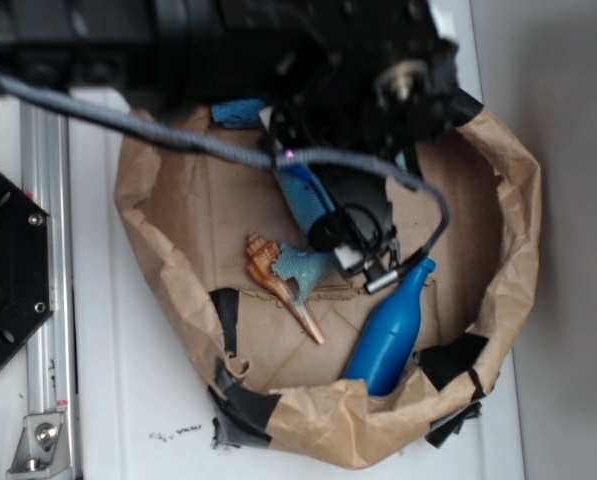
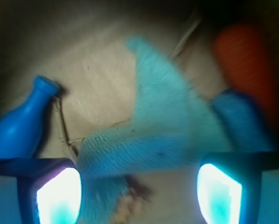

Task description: Grab the blue cloth.

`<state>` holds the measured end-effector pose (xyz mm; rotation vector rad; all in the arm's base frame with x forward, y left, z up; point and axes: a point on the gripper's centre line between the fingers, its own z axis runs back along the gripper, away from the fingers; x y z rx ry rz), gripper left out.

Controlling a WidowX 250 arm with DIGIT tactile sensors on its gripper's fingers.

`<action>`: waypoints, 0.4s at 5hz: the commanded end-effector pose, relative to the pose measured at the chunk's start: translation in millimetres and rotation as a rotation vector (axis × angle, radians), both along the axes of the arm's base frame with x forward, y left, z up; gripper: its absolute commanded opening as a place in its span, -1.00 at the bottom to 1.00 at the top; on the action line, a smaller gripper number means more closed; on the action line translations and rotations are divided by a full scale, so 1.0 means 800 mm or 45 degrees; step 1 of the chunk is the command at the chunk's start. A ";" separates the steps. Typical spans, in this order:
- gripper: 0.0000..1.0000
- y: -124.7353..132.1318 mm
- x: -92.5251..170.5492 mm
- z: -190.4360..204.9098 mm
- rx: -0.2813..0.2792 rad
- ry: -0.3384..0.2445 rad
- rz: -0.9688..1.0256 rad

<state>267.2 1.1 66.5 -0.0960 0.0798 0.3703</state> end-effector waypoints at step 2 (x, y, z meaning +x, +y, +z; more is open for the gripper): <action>1.00 0.001 0.003 -0.040 -0.046 -0.085 0.351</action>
